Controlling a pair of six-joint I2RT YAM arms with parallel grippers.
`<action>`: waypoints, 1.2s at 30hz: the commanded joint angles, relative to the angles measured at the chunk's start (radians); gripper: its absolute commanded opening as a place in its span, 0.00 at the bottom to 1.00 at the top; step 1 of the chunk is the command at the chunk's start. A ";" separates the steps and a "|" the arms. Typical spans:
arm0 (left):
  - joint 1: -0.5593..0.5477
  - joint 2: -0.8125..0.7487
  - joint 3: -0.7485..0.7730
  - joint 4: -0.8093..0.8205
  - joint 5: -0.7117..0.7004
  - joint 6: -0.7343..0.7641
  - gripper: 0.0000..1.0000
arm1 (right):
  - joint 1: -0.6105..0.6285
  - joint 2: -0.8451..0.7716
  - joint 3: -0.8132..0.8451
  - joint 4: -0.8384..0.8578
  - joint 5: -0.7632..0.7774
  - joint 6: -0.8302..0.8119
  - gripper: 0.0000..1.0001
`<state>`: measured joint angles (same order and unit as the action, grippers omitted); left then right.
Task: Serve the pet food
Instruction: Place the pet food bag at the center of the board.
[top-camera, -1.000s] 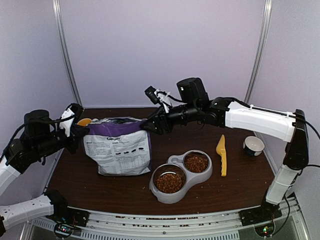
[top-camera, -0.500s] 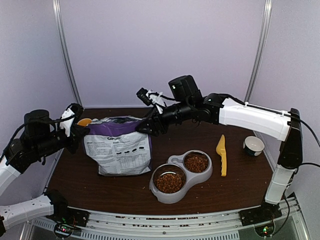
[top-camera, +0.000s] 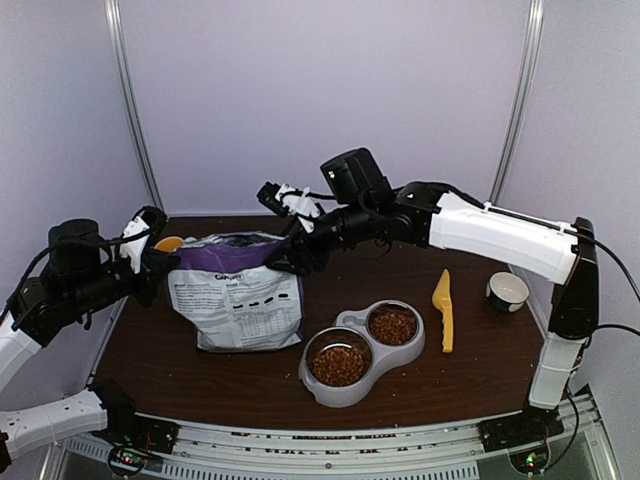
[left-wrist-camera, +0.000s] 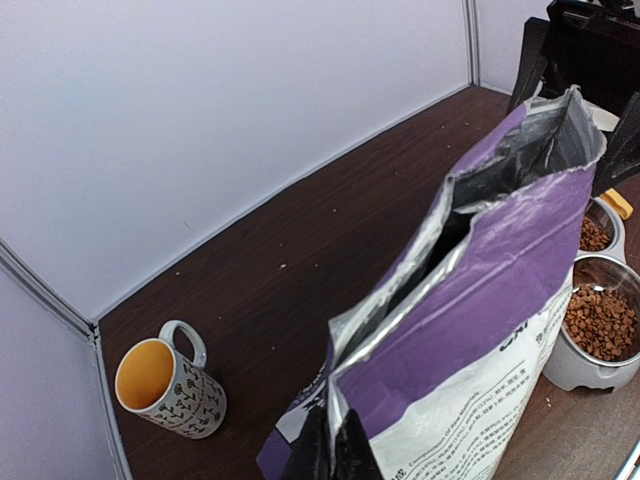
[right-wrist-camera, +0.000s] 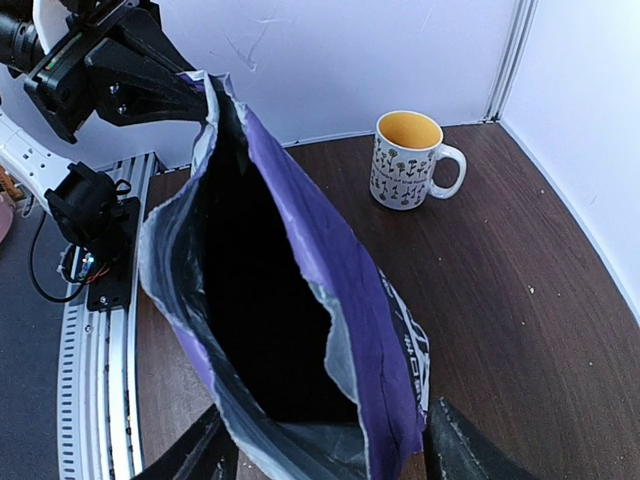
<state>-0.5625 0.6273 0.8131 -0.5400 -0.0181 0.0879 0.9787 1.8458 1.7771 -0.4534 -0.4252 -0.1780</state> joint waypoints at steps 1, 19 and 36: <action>0.008 -0.003 0.028 0.135 0.013 -0.004 0.00 | 0.003 0.023 0.051 -0.017 0.031 -0.027 0.62; 0.008 -0.015 0.028 0.137 -0.021 -0.002 0.00 | 0.004 0.037 0.076 -0.026 0.035 -0.021 0.18; 0.007 -0.181 0.010 0.124 -0.171 0.041 0.00 | 0.001 -0.153 -0.166 0.259 -0.132 0.240 0.00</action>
<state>-0.5705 0.5335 0.7902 -0.5640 -0.0406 0.1074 0.9882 1.7950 1.6527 -0.3218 -0.5060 -0.0608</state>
